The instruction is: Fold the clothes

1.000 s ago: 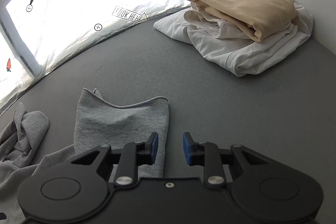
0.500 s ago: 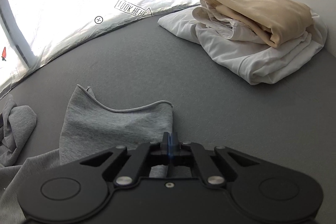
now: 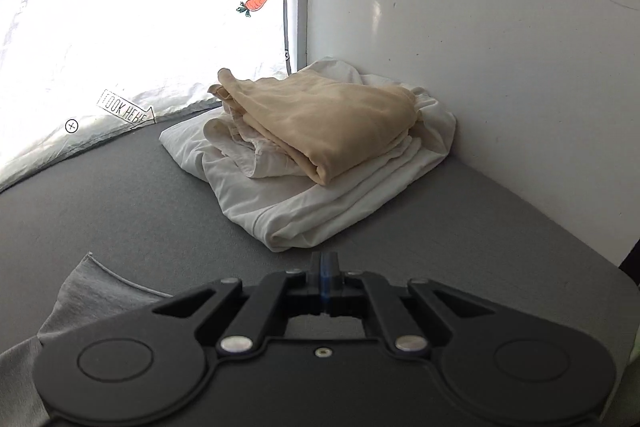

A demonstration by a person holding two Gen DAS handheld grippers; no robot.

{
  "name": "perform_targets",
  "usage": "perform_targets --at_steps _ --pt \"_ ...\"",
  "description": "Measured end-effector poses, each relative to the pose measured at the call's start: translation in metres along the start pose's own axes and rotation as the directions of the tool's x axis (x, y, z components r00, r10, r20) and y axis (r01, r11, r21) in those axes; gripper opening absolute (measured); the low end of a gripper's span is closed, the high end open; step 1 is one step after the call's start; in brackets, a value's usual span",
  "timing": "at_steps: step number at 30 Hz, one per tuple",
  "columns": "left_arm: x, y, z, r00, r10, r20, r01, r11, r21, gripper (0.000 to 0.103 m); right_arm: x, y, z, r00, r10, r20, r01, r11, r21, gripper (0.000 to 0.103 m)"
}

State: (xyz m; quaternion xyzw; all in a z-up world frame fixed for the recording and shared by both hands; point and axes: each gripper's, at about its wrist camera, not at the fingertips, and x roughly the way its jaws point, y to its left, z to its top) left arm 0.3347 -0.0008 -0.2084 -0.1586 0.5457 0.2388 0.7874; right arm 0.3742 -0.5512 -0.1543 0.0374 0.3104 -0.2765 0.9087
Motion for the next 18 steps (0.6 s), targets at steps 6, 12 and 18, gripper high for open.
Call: perform_targets --at_steps 6,12,18 --pt "0.0 0.0 -0.001 1.0 0.0 0.015 0.0 1.0 0.001 0.103 0.018 -0.021 -0.005 0.987 0.111 -0.115 -0.089 0.979 0.186 0.01" --pt "0.0 0.0 -0.001 1.0 -0.002 0.023 0.002 1.0 0.003 0.103 0.05 0.005 -0.024 0.943 0.265 -0.199 -0.184 0.918 0.352 0.039" --pt "0.001 0.001 -0.002 1.0 -0.002 0.03 0.002 1.0 0.002 0.103 0.065 0.03 -0.026 0.946 0.227 -0.233 -0.177 0.96 0.215 0.013"
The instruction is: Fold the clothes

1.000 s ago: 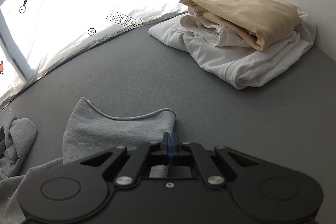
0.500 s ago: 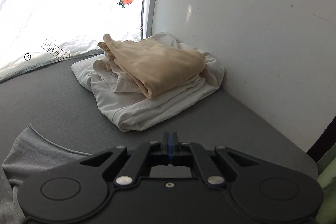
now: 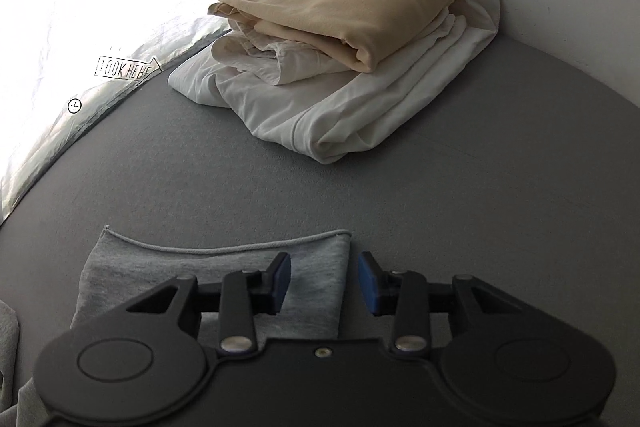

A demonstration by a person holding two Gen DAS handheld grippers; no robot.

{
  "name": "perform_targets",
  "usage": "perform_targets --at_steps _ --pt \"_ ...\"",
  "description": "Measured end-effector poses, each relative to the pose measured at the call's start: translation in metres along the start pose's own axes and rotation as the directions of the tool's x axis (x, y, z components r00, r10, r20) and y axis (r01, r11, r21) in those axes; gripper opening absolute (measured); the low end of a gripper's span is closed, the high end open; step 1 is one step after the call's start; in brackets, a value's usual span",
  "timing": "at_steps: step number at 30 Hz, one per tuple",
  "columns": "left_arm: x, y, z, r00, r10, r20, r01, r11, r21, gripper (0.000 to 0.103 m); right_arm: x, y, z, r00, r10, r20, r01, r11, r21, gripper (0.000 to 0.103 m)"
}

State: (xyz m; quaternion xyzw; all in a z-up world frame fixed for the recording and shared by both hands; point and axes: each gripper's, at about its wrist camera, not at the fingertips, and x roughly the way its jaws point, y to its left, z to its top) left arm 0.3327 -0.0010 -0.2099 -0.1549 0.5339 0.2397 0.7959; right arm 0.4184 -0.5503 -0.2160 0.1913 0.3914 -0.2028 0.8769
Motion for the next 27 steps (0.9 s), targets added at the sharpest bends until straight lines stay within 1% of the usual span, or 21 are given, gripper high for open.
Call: perform_targets --at_steps 1,3,4,5,7,8,9,11,14,15,16,17,18,19,20,23,25,27 --pt "0.0 0.0 0.0 1.0 0.0 -0.001 0.0 1.0 0.0 0.103 -0.001 0.001 0.0 1.0 -0.006 0.005 0.006 1.0 -0.028 0.003" --pt "0.0 -0.001 0.0 1.0 0.0 -0.002 0.0 1.0 0.001 0.103 -0.011 -0.001 0.0 0.999 -0.025 0.038 0.027 0.998 -0.054 0.001" --pt "0.0 0.0 0.0 1.0 -0.001 -0.002 0.001 1.0 0.003 0.103 -0.023 -0.006 0.0 0.995 -0.057 0.077 0.061 0.997 -0.048 0.0" --pt "0.001 0.0 0.0 1.0 -0.002 -0.002 0.002 1.0 0.004 0.103 -0.035 -0.012 0.001 0.989 -0.095 0.115 0.1 0.994 -0.039 0.0" --pt "0.001 0.0 0.0 1.0 -0.004 -0.004 0.004 1.0 0.008 0.103 -0.06 -0.028 -0.001 0.964 -0.194 0.18 0.199 0.98 -0.009 0.0" --pt "0.001 0.0 0.0 1.0 -0.005 -0.004 0.005 1.0 0.01 0.103 -0.068 -0.037 -0.002 0.953 -0.233 0.194 0.236 0.972 0.003 0.0" --pt "0.001 0.0 0.001 1.0 -0.006 -0.005 0.006 1.0 0.012 0.103 -0.072 -0.045 -0.005 0.948 -0.256 0.188 0.258 0.966 0.013 0.0" --pt "0.001 -0.001 0.001 1.0 -0.005 -0.009 0.005 1.0 0.013 0.103 -0.074 -0.066 -0.011 0.946 -0.293 0.139 0.293 0.956 0.023 0.0" --pt "0.001 -0.001 0.002 1.0 -0.003 -0.01 0.003 1.0 0.014 0.103 -0.066 -0.078 -0.024 0.939 -0.339 0.052 0.338 0.941 0.022 0.001" --pt "0.001 -0.002 0.002 1.0 -0.003 -0.009 0.003 1.0 0.014 0.103 -0.065 -0.08 -0.027 0.938 -0.346 0.036 0.344 0.938 0.035 0.004" --pt "0.0 -0.002 0.001 1.0 -0.003 -0.007 0.003 1.0 0.014 0.103 -0.067 -0.08 -0.028 0.941 -0.336 0.049 0.332 0.94 0.072 0.007" --pt "0.0 -0.002 0.001 1.0 -0.004 -0.006 0.004 1.0 0.015 0.103 -0.068 -0.08 -0.027 0.944 -0.325 0.061 0.318 0.942 0.103 0.019" --pt "0.0 -0.002 0.0 1.0 -0.004 -0.004 0.004 1.0 0.016 0.103 -0.069 -0.076 -0.025 0.948 -0.309 0.078 0.299 0.947 0.115 0.039" --pt "0.0 -0.002 0.0 1.0 -0.004 -0.003 0.004 1.0 0.016 0.103 -0.069 -0.07 -0.022 0.953 -0.286 0.101 0.275 0.955 0.111 0.045" --pt "0.0 -0.002 0.0 1.0 -0.004 -0.001 0.004 1.0 0.016 0.103 -0.067 -0.062 -0.017 0.958 -0.259 0.119 0.249 0.964 0.097 0.043" --pt "0.001 -0.002 -0.001 1.0 -0.004 0.004 0.004 1.0 0.016 0.103 -0.057 -0.035 -0.003 0.978 -0.158 0.14 0.156 0.987 0.022 0.043" --pt "0.0 -0.002 -0.003 1.0 -0.003 0.01 0.003 1.0 0.014 0.103 -0.048 -0.017 0.005 0.988 -0.083 0.133 0.085 0.996 -0.012 0.043" --pt "0.0 -0.001 -0.004 1.0 -0.003 0.018 0.003 1.0 0.013 0.103 -0.036 0.001 0.011 0.993 -0.012 0.116 0.017 0.999 -0.047 0.043"
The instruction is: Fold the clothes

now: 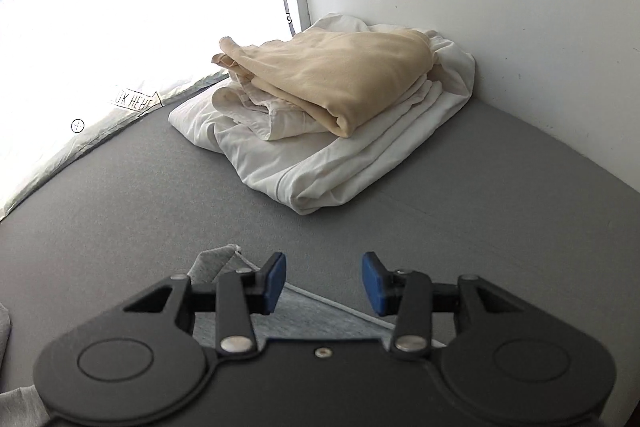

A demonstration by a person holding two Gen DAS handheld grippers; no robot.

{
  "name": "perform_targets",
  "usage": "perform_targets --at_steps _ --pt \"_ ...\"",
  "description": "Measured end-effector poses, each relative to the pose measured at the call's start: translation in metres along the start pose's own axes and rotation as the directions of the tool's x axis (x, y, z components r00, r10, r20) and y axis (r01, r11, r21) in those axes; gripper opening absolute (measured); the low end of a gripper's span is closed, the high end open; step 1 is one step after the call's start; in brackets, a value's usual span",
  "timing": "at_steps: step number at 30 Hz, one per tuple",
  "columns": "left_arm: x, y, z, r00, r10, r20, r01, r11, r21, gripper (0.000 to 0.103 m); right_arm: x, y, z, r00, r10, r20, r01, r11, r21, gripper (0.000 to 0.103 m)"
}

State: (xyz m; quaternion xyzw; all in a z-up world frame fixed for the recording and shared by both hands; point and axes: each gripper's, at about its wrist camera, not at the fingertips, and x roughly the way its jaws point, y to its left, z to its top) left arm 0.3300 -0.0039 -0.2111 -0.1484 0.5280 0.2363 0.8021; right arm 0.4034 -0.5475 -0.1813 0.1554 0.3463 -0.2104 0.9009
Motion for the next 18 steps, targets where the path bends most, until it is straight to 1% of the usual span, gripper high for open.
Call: perform_targets --at_steps 3,6,9,11,13,14,15,17,18 --pt "-0.001 0.001 -0.002 1.0 0.0 0.01 0.0 1.0 -0.001 0.103 0.02 0.024 0.004 0.996 0.078 -0.047 -0.08 0.996 -0.042 0.044" --pt "-0.001 0.002 -0.003 1.0 0.001 0.015 -0.001 1.0 -0.002 0.103 0.038 0.039 0.005 0.988 0.11 -0.106 -0.114 0.993 -0.034 0.044" --pt "-0.002 0.002 -0.003 1.0 0.002 0.019 -0.002 1.0 -0.002 0.103 0.049 0.048 0.004 0.982 0.109 -0.154 -0.115 0.993 -0.032 0.044" --pt "-0.002 0.002 -0.004 1.0 0.003 0.021 -0.003 1.0 -0.002 0.103 0.056 0.053 0.002 0.979 0.088 -0.184 -0.098 0.994 -0.051 0.042" --pt "-0.002 0.002 -0.004 1.0 0.003 0.021 -0.003 1.0 -0.002 0.103 0.06 0.055 0.002 0.979 0.08 -0.188 -0.094 0.993 -0.065 0.033" --pt "-0.002 0.002 -0.004 1.0 0.003 0.021 -0.003 1.0 -0.002 0.103 0.061 0.055 0.003 0.979 0.081 -0.185 -0.096 0.993 -0.071 0.017" --pt "-0.001 0.003 -0.003 1.0 0.002 0.02 -0.002 1.0 -0.001 0.103 0.062 0.055 0.004 0.98 0.085 -0.178 -0.099 0.993 -0.069 0.004" --pt "-0.001 0.003 -0.003 1.0 0.003 0.018 -0.003 1.0 -0.001 0.103 0.061 0.051 0.009 0.984 0.095 -0.151 -0.103 0.994 -0.042 0.003" --pt "-0.001 0.003 -0.003 1.0 0.003 0.016 -0.003 1.0 -0.001 0.103 0.06 0.05 0.014 0.988 0.084 -0.126 -0.089 0.996 -0.034 0.003"
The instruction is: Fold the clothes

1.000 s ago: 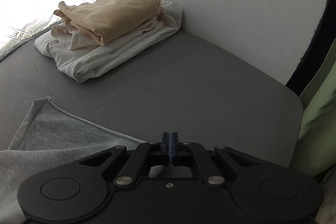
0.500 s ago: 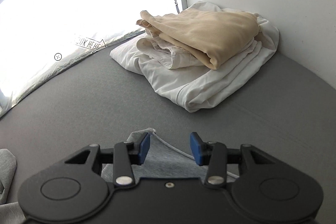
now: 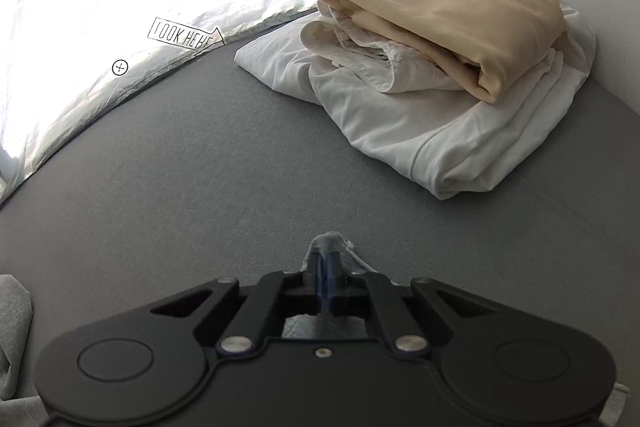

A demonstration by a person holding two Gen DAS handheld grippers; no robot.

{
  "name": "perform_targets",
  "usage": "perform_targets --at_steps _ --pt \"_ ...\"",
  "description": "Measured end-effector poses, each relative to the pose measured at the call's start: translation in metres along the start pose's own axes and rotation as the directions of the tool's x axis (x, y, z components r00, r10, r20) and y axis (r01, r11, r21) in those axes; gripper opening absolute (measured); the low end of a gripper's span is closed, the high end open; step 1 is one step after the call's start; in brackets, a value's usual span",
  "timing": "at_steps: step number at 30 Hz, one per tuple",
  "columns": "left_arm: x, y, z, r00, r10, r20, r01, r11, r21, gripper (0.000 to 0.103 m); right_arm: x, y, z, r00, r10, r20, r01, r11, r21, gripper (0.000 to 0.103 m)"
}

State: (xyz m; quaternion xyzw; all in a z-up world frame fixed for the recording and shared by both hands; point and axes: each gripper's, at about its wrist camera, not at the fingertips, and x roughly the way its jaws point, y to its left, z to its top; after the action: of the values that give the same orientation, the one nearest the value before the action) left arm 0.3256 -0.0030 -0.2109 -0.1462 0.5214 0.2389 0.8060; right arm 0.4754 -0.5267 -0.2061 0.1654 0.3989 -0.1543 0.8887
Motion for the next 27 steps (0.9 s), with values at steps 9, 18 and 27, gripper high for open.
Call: perform_targets --at_steps 9,18,27 --pt "0.0 0.001 0.001 1.0 0.001 -0.008 -0.001 1.0 -0.003 0.103 -0.016 -0.021 0.055 0.954 -0.145 0.261 0.12 0.987 0.11 0.0" --pt "0.0 0.001 -0.001 1.0 0.004 0.001 -0.004 1.0 -0.01 0.103 -0.024 -0.025 0.047 0.979 -0.011 0.206 0.003 0.999 0.041 0.044" --pt "-0.005 0.017 -0.001 0.997 -0.068 0.019 0.069 0.997 -0.045 0.103 -0.066 -0.072 -0.045 0.99 -0.076 0.121 0.056 0.986 0.158 0.044"
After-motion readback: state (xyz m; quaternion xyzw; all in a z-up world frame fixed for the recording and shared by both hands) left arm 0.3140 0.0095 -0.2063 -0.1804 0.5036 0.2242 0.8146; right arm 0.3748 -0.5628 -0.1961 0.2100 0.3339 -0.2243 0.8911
